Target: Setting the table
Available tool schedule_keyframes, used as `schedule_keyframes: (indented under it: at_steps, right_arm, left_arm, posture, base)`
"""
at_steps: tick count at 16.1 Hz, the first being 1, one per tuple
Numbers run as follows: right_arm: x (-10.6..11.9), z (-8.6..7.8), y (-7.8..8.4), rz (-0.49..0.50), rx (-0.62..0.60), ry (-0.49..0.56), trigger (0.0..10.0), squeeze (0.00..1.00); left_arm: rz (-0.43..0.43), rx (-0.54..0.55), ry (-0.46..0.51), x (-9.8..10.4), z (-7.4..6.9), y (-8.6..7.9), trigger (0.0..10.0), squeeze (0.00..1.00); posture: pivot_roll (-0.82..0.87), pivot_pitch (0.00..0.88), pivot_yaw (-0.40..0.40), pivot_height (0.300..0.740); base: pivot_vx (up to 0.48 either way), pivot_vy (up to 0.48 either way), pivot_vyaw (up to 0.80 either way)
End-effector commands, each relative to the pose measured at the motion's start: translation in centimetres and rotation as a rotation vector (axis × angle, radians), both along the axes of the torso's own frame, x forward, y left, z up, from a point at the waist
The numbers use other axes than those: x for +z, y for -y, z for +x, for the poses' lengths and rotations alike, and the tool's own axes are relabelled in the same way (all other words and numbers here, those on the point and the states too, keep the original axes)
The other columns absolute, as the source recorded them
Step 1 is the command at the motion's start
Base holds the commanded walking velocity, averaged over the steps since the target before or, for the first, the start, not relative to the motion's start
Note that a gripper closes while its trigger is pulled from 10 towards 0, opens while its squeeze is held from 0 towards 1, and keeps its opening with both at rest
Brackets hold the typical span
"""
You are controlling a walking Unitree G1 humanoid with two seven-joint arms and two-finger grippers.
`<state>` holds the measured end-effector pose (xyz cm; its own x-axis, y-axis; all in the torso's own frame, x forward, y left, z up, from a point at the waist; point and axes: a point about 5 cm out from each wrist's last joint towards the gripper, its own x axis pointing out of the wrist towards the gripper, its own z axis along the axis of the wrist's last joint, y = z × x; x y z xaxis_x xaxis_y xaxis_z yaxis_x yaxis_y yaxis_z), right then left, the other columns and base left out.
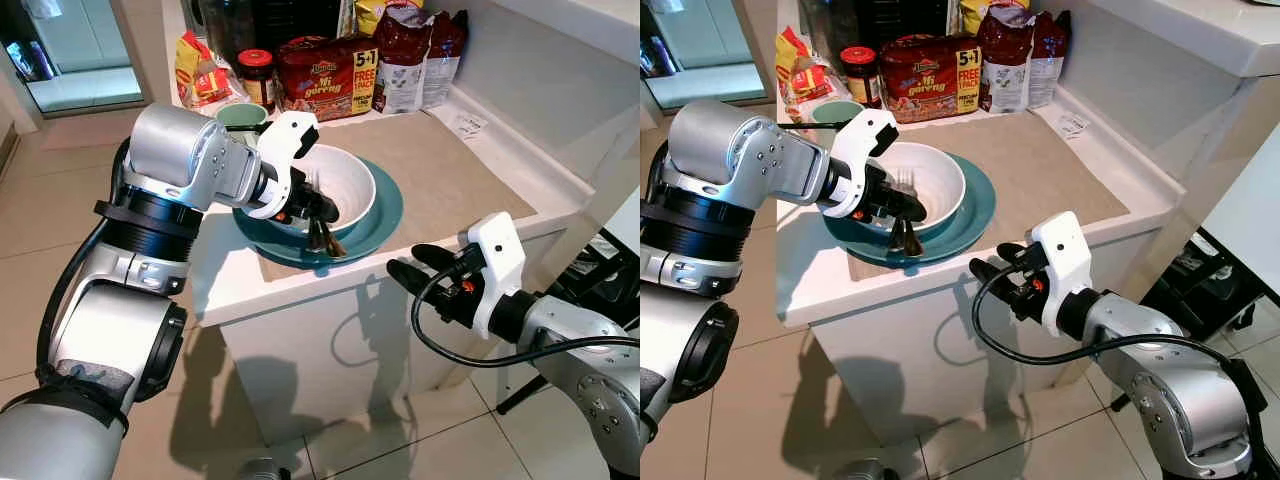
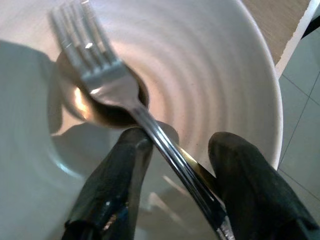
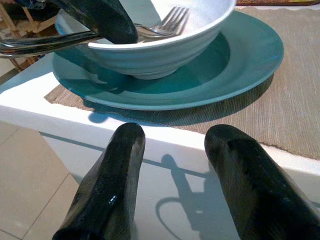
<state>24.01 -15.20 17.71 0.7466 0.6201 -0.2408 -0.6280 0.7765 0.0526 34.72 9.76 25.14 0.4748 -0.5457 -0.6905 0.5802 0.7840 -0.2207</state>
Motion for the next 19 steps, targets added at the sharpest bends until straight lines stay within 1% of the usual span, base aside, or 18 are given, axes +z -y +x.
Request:
schedule_keyframes:
  at_steps: [1,10,11,12,15,18,19]
  right_arm:
    - [0.2,-0.2,0.1,-0.005,-0.001,0.006,10.0,0.00]
    - [0.2,-0.3,0.0,-0.001,-0.005,0.007,10.0,0.00]
    - [0.2,-0.2,0.1,-0.001,-0.007,0.008,10.0,0.00]
    - [0.2,-0.2,0.1,-0.001,-0.007,0.009,10.0,0.00]
    - [0.3,-0.1,0.1,0.000,-0.007,0.011,10.0,0.00]
    - [0.3,-0.1,0.1,-0.001,-0.002,0.011,10.0,0.00]
    - [0.3,-0.1,0.1,-0.006,0.004,0.009,10.0,0.00]
  left_arm:
    - [0.027,0.015,-0.024,-0.6,0.0,-0.2,0.0,0.00]
    - [0.002,0.020,-0.025,-0.2,-0.1,-0.4,0.0,0.00]
    - [-0.018,0.026,-0.002,0.5,0.1,-0.5,0.0,0.00]
    - [-0.024,0.027,0.004,0.7,0.2,-0.5,0.0,0.00]
    - [-0.057,0.042,0.057,2.4,0.5,-0.9,0.0,0.00]
    - [-0.074,0.040,0.067,2.9,0.4,-1.1,0.0,0.00]
    - [-0.079,0.024,0.073,3.1,0.2,-1.1,0.0,0.00]
  posture:
    - [0.06,0.000,0.025,0.740]
    - [0.07,0.000,0.026,0.740]
    - [0.07,0.000,0.025,0.740]
    - [0.07,0.000,0.025,0.740]
    - [0.07,0.000,0.019,0.740]
    - [0.07,0.000,0.011,0.740]
    - [0.07,0.000,0.008,0.740]
  base:
    - [0.000,0.000,0.00]
    - [0.000,0.000,0.00]
    - [0.000,0.000,0.00]
    - [0.000,0.000,0.00]
    - [0.000,0.000,0.00]
    - [0.000,0.000,0.00]
    - [0.000,0.000,0.00]
